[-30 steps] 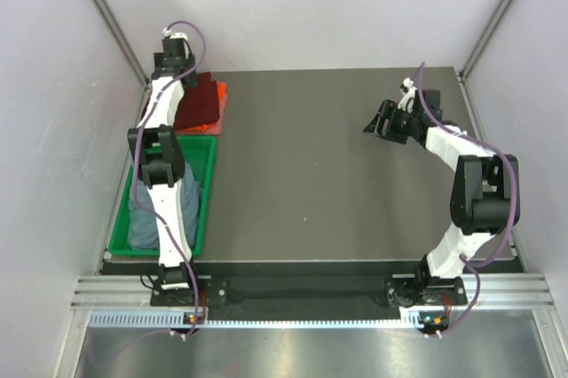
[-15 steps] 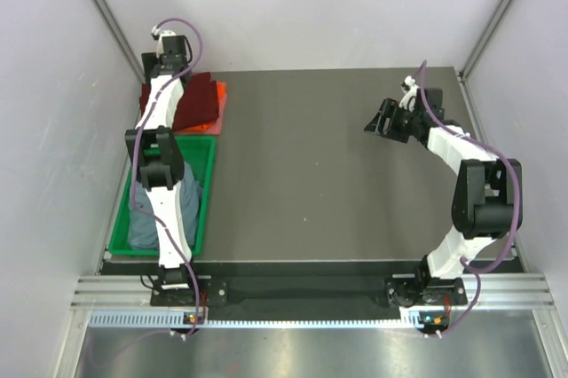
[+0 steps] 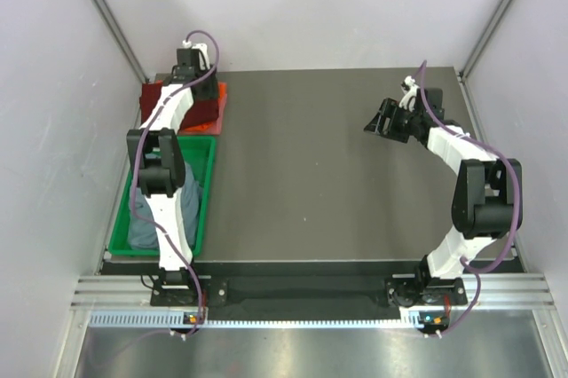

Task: Fold and stack the t-shirts
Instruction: Neatly place the folded tshirt to the corner

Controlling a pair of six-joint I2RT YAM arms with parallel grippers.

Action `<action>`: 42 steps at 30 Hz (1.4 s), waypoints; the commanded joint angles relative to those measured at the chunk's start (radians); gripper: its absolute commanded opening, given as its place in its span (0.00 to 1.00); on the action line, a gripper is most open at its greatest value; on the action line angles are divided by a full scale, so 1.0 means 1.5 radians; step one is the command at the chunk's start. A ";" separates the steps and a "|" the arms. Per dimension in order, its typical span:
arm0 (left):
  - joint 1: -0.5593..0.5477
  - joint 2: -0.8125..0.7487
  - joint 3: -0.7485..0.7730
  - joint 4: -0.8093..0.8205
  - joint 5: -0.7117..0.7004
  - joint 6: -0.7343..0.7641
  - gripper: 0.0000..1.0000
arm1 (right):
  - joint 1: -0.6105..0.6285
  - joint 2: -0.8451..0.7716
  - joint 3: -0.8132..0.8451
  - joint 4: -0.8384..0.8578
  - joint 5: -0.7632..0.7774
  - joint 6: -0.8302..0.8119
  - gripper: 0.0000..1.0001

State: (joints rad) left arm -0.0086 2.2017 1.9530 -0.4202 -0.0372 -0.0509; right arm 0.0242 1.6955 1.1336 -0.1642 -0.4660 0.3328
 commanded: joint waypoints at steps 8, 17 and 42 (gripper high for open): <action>-0.017 -0.074 -0.152 0.042 0.154 -0.040 0.55 | 0.011 -0.002 0.016 0.032 -0.017 0.000 0.70; -0.017 -0.095 -0.194 0.044 0.166 -0.050 0.55 | 0.012 -0.029 0.007 0.012 -0.017 0.001 0.70; -0.295 -0.510 -0.472 0.231 0.362 -0.251 0.99 | 0.029 -0.464 -0.082 -0.143 -0.046 0.034 1.00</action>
State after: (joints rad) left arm -0.4767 1.5421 1.3201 -0.2474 0.4683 -0.3267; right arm 0.0574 1.0794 1.0641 -0.3653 -0.5129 0.3573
